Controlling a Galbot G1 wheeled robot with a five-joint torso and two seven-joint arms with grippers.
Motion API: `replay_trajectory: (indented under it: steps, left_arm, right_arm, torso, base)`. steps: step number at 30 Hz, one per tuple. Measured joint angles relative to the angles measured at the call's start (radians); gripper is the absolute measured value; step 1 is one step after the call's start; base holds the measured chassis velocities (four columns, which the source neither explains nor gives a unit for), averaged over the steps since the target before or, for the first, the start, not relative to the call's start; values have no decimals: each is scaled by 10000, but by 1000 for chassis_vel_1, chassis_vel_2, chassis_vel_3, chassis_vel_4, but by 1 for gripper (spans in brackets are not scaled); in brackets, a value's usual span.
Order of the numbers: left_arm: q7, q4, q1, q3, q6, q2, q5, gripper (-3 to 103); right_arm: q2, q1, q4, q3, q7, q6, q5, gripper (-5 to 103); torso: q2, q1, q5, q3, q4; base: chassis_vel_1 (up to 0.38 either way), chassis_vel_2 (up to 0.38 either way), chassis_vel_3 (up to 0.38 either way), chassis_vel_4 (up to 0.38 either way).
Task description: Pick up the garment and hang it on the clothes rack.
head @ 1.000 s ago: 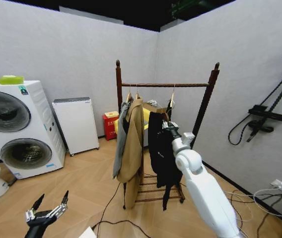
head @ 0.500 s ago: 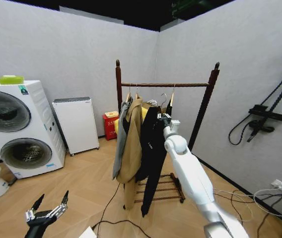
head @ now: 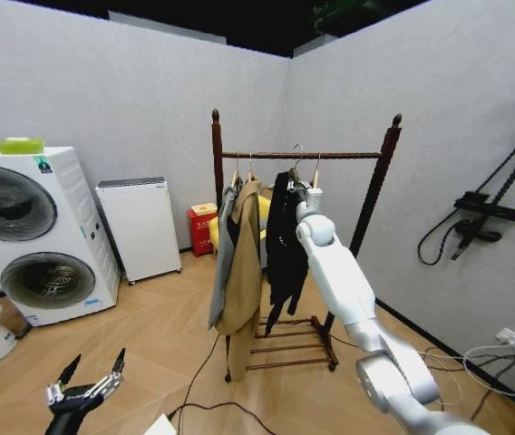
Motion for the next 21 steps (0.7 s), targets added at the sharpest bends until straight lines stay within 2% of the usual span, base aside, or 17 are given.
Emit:
replay_trajectory:
  steps: [14,21]
  left_arm:
    - [0,0,0,0,0,0,0,100]
    - [0,0,-1,0,0,0,-1,100]
  right_arm:
    - [1210,1997,-3405,642,26,713,-1288,9]
    - [1324,2197,-4164,890,20,726,-1412,9]
  torso:
    - [-1,0,-1,-1,3]
    - [0,0,2,0,0]
  base:
    - [0,0,0,0]
    - [0,0,0,0]
